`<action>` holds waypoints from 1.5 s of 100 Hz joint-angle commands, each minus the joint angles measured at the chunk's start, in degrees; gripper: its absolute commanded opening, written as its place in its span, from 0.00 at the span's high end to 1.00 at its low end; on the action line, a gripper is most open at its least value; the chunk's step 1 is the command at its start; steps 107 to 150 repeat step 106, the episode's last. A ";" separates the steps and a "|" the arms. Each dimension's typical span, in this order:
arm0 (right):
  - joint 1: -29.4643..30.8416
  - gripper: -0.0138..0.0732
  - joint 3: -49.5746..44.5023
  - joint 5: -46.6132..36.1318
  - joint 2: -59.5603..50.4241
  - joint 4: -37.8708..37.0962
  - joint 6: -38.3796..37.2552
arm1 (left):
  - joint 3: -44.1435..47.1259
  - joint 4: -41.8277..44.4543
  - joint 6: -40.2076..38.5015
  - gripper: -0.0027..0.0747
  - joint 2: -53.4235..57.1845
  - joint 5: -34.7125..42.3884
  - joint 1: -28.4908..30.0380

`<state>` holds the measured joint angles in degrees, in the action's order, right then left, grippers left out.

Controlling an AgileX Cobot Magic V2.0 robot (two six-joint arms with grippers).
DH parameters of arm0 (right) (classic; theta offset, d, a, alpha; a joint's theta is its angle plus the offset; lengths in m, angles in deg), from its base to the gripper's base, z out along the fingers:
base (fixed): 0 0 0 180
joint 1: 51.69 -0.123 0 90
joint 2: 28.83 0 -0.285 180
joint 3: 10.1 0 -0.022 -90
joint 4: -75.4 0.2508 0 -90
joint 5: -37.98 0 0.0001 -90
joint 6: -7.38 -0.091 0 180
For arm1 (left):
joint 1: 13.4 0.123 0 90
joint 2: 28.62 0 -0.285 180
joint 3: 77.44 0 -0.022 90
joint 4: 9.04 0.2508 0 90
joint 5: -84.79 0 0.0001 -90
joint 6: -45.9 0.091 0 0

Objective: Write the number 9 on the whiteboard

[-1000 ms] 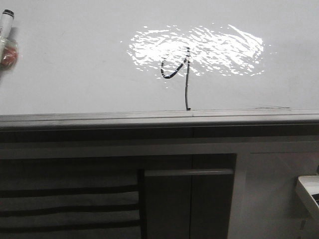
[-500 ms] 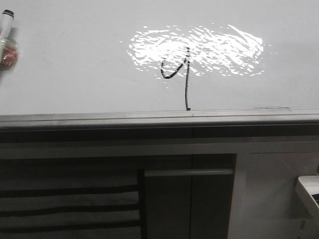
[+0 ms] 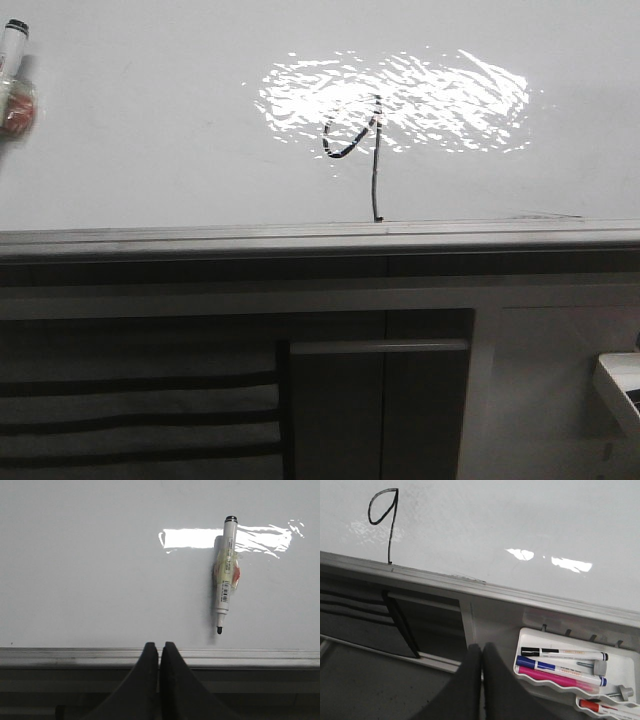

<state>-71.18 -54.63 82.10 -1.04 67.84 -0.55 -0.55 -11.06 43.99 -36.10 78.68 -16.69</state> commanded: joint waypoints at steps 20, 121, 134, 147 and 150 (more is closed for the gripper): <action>9.56 0.92 -18.60 -30.35 -13.29 4.54 -0.17 | 1.62 -0.54 -0.17 0.99 1.37 4.86 -0.14; 12.64 0.92 -34.96 -48.81 -21.75 6.80 -0.17 | 1.62 -0.54 -0.17 0.99 1.37 4.86 -0.14; 12.64 0.92 -34.96 -48.81 -21.75 6.80 -0.17 | 1.62 -0.54 -0.17 0.99 1.37 4.86 -0.14; 12.64 0.92 -34.96 -48.81 -21.75 6.80 -0.17 | 1.62 -0.54 -0.17 0.99 1.37 4.86 -0.14; 12.64 0.92 -34.96 -48.81 -21.75 6.80 -0.17 | 1.62 -0.54 -0.17 0.99 1.37 4.86 -0.14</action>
